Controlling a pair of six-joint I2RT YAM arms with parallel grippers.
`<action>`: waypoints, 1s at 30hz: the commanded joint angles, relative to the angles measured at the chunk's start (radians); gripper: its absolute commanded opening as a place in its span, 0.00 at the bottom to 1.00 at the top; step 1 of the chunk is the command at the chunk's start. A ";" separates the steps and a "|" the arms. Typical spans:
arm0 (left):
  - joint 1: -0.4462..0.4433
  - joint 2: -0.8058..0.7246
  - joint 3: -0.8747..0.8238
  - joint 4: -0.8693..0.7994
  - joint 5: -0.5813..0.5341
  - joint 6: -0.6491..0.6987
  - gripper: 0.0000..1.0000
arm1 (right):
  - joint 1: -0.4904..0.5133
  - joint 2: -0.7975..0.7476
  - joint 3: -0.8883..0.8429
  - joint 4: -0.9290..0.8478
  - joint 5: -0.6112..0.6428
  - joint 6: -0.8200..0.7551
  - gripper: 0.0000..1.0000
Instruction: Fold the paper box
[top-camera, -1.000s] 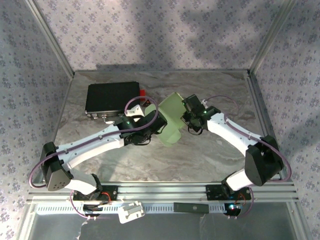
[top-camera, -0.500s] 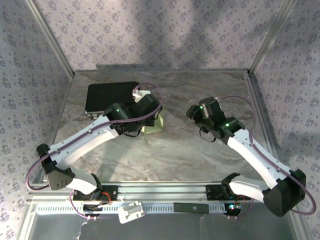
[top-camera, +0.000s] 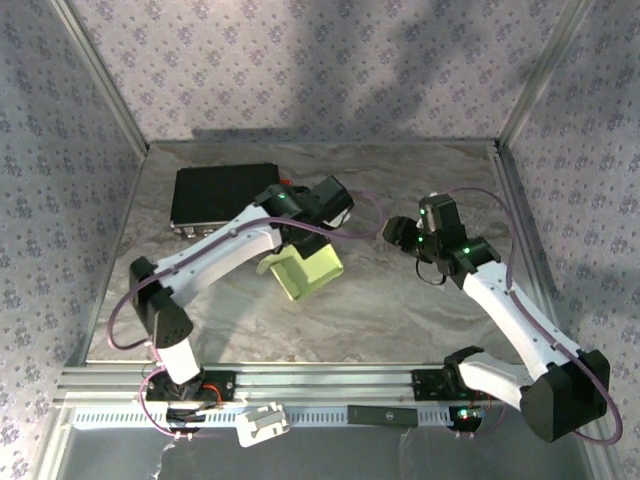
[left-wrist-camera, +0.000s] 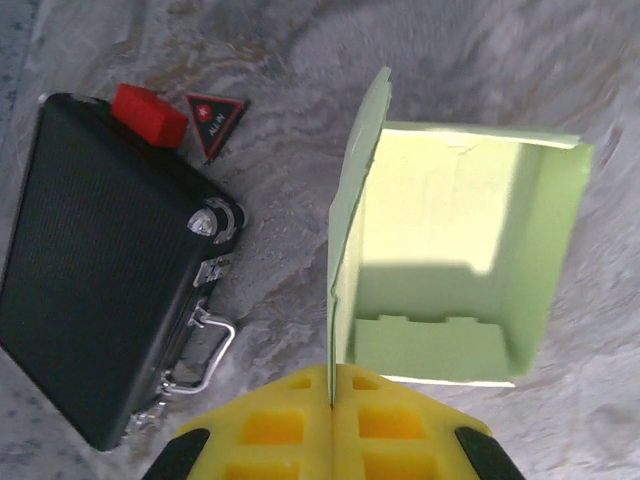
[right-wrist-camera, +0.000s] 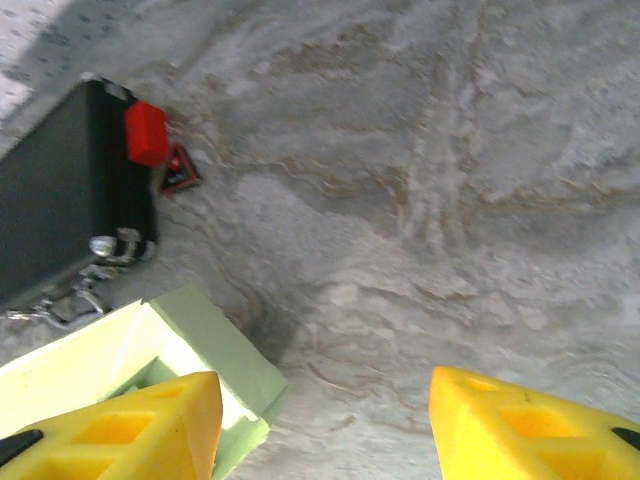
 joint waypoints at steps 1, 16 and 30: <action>-0.009 0.054 0.066 -0.044 -0.039 0.168 0.00 | -0.014 -0.012 -0.044 0.034 -0.047 -0.036 0.57; -0.031 0.054 0.037 0.202 -0.024 0.271 0.34 | 0.004 0.035 -0.099 0.147 -0.096 -0.175 0.57; -0.029 -0.508 -0.484 0.290 -0.032 -0.742 0.47 | 0.183 0.110 -0.083 0.168 0.061 -0.128 0.54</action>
